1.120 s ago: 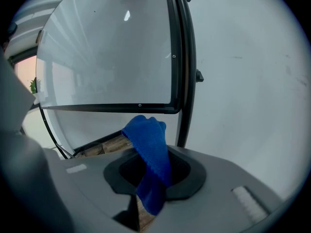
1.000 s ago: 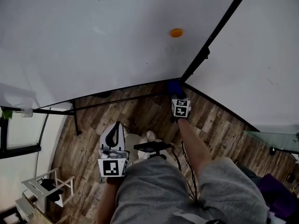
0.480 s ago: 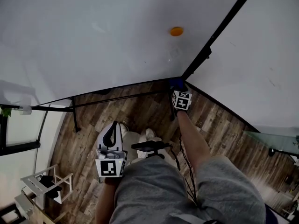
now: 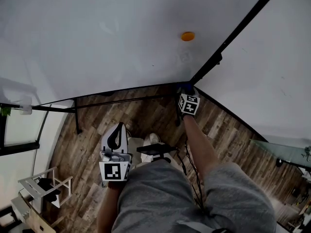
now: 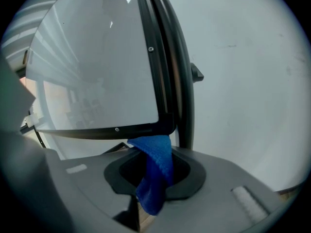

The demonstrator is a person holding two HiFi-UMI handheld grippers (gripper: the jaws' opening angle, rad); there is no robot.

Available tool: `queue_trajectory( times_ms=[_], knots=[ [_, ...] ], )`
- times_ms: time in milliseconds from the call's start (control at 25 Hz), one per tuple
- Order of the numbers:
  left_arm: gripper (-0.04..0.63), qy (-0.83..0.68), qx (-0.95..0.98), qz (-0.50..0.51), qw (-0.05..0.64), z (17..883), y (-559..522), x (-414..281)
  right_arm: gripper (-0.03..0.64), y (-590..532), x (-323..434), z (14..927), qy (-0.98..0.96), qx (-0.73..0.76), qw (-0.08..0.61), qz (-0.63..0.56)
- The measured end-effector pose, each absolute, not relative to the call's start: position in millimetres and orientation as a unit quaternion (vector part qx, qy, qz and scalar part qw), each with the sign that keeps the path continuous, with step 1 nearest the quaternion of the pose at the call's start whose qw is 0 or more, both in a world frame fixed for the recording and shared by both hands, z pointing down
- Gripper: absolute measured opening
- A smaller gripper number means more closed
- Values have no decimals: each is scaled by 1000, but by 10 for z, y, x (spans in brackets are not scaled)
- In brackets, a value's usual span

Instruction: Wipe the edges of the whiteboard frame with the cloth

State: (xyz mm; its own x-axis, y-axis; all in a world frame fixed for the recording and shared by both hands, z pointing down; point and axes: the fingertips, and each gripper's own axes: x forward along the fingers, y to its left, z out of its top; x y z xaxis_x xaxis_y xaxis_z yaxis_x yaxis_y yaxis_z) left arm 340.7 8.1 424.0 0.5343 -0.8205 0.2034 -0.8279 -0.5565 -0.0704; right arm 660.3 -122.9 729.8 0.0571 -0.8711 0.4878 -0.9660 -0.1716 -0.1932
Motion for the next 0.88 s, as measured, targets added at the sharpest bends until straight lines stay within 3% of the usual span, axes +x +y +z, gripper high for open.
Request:
queue_trajectory(
  times_ms=[880],
  knots=[
    [9,-475,873,113,26,4334,-42,3369,86,-1269,6319,7195,-681,686,144,214]
  ],
)
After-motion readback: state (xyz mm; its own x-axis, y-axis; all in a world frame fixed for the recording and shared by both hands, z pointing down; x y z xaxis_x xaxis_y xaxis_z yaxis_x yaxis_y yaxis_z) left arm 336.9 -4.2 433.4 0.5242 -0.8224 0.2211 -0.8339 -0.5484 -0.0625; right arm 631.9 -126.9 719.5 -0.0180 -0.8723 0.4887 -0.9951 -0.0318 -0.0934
